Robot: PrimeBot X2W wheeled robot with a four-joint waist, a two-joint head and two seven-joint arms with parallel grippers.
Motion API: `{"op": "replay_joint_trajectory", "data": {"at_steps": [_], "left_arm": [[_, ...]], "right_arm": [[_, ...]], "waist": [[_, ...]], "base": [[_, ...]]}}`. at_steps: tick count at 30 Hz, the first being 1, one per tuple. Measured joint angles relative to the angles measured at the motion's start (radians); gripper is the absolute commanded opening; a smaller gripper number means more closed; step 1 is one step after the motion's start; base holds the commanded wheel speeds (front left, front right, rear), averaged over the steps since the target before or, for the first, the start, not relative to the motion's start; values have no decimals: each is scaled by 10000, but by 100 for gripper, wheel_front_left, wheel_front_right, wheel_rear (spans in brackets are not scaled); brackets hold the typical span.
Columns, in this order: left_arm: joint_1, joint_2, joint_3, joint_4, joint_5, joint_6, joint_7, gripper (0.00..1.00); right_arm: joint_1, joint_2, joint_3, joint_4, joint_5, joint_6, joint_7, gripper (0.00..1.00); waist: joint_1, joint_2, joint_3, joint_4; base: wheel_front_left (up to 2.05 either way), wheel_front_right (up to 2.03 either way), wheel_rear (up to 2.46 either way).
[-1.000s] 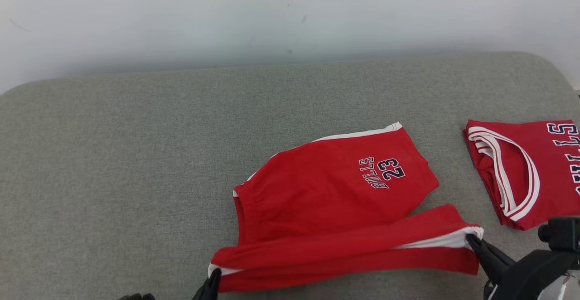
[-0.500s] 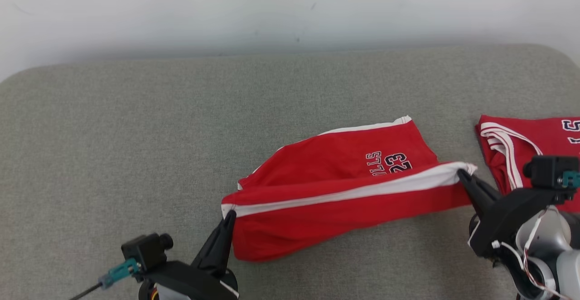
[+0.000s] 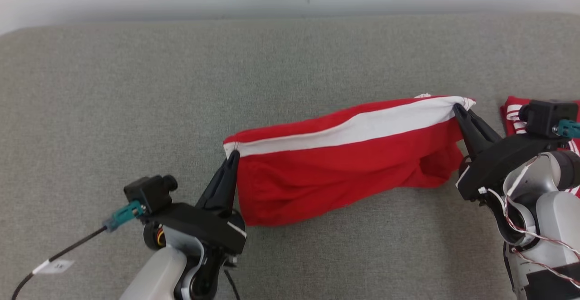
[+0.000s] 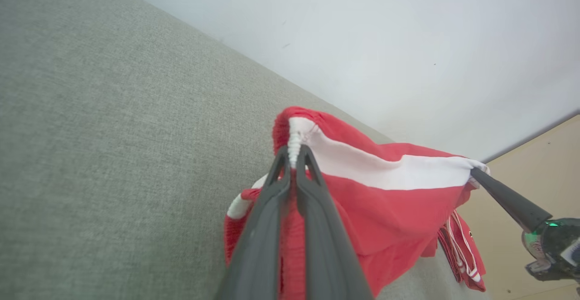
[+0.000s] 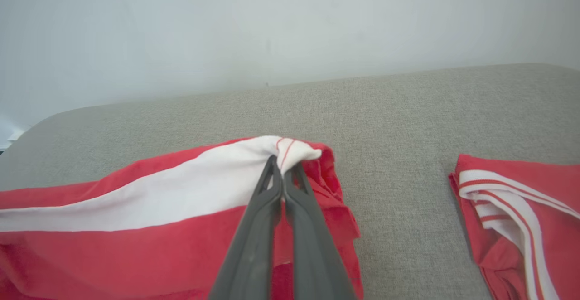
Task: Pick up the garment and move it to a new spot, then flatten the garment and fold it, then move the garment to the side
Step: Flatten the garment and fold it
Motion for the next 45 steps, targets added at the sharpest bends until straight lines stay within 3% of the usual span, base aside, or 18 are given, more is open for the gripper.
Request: {"op": "replay_joint_trajectory", "data": {"at_steps": [6,8,9,10,11,12,13,14,15,23,29,31,36,40,45], "left_arm": [[-601,-244,-58,798,150,71,0,0],[-742,-303,-67,1066,167,111,-2,0],[-790,-324,-79,1187,178,119,-4,0],[-833,-336,-109,1289,221,125,-6,0],[-878,-355,-123,1381,232,125,-10,1],[-911,-380,-125,1465,236,127,-19,25],[-930,-387,-146,1530,259,136,-31,69],[-940,-403,-167,1582,280,144,-56,96],[-943,-424,-167,1647,301,159,-96,100],[-929,-362,-242,1850,568,199,-384,100],[-401,-98,-171,1356,1463,291,-811,100],[-20,-54,171,980,1776,336,-853,100],[1396,-100,1582,-462,3774,410,-886,100],[2707,-485,2801,-1653,5335,506,-886,100],[4200,-1009,3866,-2617,6690,288,-886,100]], "right_arm": [[-265,-46,-44,1149,-276,0,38,3],[-398,-73,-21,1413,-389,0,144,70],[-448,-90,-15,1578,-462,0,190,70],[-496,-123,-8,1705,-550,0,224,100],[-554,-138,-10,1799,-629,0,222,100],[-600,-150,-4,1864,-685,0,221,100],[-656,-151,10,1925,-709,0,213,100],[-735,-153,23,1987,-767,0,205,100],[-794,-157,40,2040,-796,0,174,100],[-941,-207,15,2249,-1024,0,150,100],[-659,-232,-174,1854,-1110,0,-10,100],[-447,-226,-259,1638,-1127,0,-351,100],[278,-186,-412,1570,-1122,0,-865,100],[636,-153,-612,1779,-1081,0,-1018,100],[954,-100,-888,2092,-1035,0,-926,100]], "waist": [[0,1,503,69],[0,0,636,86],[0,0,689,92],[1,1,733,98],[1,1,765,103],[0,0,789,108],[1,0,800,114],[1,1,801,119],[0,0,792,125],[-1,0,505,187],[-2,0,-3,265],[-2,0,-215,299],[-4,-2,-770,388],[-4,-2,-1204,452],[-4,-2,-1639,538]], "base": [[0,0,0],[0,0,0],[0,0,0],[0,0,0],[0,0,0],[0,0,0],[0,0,0],[0,0,0],[0,0,0],[0,0,0],[0,0,0],[0,0,0],[0,0,0],[0,0,0],[0,0,0]]}}
